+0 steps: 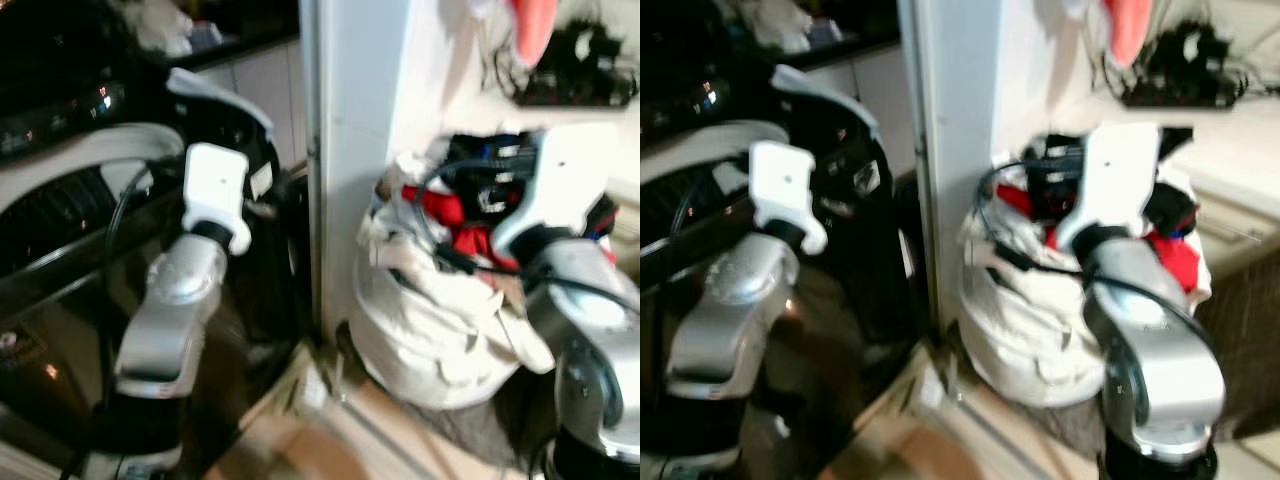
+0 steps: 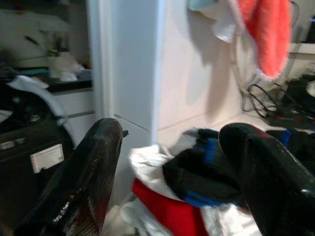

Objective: Clothes washing

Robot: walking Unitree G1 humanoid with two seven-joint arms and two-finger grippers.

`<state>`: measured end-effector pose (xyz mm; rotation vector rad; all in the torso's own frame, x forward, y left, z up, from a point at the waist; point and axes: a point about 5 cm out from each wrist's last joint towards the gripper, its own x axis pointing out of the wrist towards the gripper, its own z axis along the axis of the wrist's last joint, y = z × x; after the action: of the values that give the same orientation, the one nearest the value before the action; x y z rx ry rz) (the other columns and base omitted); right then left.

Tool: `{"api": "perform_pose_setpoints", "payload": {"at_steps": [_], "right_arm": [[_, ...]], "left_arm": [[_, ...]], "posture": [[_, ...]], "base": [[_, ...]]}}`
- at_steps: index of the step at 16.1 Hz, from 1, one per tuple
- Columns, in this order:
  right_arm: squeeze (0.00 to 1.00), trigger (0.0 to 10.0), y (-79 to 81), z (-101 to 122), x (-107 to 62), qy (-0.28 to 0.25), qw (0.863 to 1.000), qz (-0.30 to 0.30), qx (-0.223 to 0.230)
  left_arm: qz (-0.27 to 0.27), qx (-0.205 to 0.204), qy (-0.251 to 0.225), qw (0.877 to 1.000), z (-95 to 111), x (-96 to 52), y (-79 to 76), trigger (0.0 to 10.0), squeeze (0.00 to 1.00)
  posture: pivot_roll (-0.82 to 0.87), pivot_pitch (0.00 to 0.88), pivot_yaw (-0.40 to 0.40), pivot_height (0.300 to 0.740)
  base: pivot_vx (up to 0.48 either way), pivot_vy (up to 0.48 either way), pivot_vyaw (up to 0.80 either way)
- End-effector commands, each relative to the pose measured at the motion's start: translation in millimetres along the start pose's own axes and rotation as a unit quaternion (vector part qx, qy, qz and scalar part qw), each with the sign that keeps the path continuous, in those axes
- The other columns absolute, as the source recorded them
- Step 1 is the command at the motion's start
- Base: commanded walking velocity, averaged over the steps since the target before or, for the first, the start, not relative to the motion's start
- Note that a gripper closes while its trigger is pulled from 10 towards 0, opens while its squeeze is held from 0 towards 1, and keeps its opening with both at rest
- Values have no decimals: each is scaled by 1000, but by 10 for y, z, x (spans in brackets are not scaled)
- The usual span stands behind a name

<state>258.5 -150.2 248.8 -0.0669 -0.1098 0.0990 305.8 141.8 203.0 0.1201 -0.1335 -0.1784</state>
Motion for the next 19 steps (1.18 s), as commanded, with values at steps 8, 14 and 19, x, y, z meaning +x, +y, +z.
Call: {"api": "perform_pose_setpoints", "payload": {"at_steps": [8,14,19], "right_arm": [[0,10000,34,-74,-6,19,999,24,22],[0,10000,38,-123,-20,24,999,26,29],[0,10000,66,-118,-30,16,999,27,36]], "left_arm": [[24,-27,3,999,-2,3,72,10000,0],[10,-41,-7,999,84,36,45,10000,0],[-7,-18,-9,1000,108,42,35,10000,0]], "posture": [[-63,0,25,740],[-66,0,38,740],[-63,0,44,740]], "base": [[0,0,0],[0,0,0],[0,91,0]]}}
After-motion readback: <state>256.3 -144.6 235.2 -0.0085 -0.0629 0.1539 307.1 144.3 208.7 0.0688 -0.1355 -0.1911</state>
